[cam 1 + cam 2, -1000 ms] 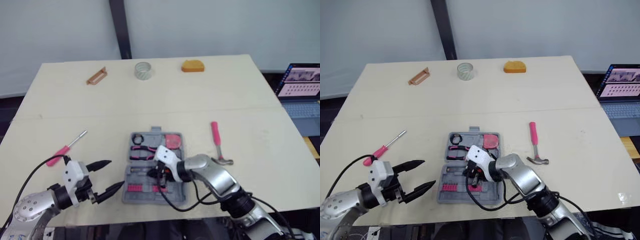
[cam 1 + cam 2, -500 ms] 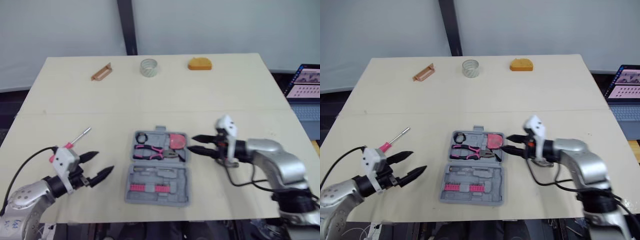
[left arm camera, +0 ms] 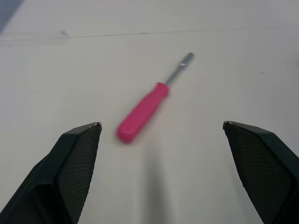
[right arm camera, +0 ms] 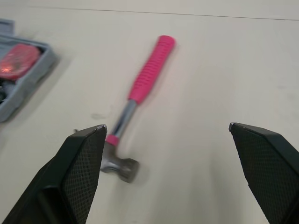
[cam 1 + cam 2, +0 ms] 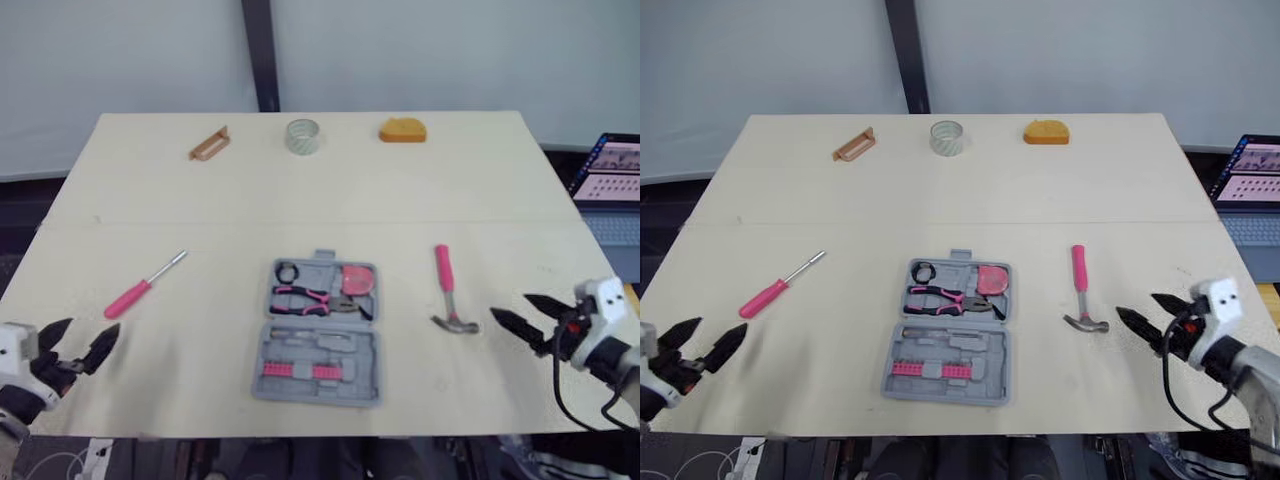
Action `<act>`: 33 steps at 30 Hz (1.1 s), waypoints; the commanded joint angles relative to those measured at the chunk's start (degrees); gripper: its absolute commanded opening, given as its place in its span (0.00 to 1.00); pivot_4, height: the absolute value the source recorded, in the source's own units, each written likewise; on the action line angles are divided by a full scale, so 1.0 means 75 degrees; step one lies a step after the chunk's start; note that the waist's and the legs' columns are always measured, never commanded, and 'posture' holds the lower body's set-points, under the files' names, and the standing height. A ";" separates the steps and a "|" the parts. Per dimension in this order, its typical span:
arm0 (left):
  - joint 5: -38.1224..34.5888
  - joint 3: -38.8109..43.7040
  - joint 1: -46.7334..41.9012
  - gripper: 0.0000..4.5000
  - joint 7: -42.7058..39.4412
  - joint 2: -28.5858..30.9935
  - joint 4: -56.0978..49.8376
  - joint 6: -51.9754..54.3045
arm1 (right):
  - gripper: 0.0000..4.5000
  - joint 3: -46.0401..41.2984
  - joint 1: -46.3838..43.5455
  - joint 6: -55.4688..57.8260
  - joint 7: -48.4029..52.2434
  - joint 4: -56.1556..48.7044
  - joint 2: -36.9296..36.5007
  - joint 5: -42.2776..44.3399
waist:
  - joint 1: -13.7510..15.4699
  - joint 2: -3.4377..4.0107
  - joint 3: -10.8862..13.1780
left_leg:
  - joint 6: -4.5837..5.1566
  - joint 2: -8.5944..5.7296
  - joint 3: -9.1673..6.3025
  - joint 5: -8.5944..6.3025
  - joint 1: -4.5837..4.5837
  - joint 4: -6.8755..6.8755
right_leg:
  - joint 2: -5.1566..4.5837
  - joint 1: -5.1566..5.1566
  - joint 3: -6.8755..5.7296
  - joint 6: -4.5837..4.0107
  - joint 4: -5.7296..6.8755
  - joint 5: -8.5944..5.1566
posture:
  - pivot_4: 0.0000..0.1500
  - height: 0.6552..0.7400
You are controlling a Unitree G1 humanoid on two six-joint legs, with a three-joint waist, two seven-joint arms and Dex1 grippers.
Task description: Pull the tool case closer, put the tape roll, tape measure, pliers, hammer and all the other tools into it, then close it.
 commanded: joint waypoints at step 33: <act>0.0225 -0.4156 -0.2244 1.00 -0.1612 0.0876 -0.2089 0.0225 | 0.71 0.2315 -0.1459 0.4280 -0.3432 -0.3423 0.0284 0.0325 | -0.0038 0.0005 -0.0002 | -0.0002 -0.0002 -0.0006 0.0001 -0.0011 0.0009 | 0.0004 -0.0011 0.0007 -0.0003 0.0041 0.0004 | 1.00 1.00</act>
